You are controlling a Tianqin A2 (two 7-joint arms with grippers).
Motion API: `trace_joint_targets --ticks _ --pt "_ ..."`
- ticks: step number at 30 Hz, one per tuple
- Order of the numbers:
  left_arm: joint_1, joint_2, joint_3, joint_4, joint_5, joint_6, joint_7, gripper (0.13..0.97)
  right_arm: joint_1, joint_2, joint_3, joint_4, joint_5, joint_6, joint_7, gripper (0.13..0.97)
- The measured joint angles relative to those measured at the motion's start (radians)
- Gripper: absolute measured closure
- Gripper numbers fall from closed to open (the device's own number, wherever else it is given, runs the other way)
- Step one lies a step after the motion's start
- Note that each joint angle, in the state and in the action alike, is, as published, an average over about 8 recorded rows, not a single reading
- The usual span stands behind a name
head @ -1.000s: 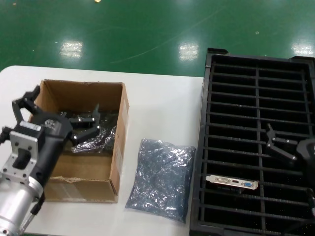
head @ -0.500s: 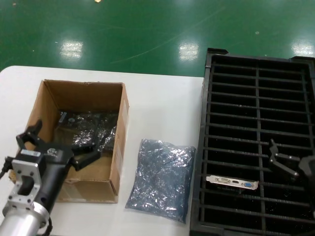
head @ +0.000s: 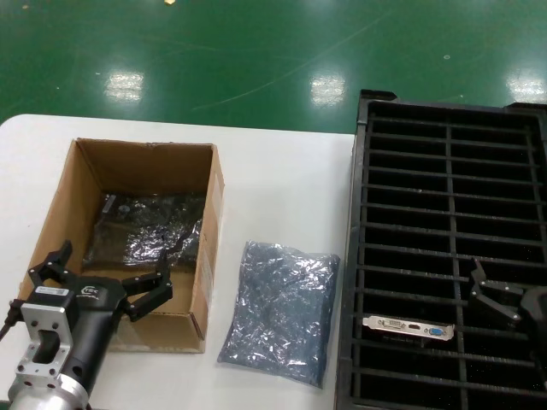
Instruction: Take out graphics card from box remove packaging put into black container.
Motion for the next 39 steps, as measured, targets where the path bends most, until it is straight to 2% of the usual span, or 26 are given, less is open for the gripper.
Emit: trace_joint_targets --ticks 39 --pt "0.0 0.0 0.0 0.0 0.0 0.0 0.0 0.132 0.0 0.0 0.0 0.0 0.0 0.0 0.0 0.129"
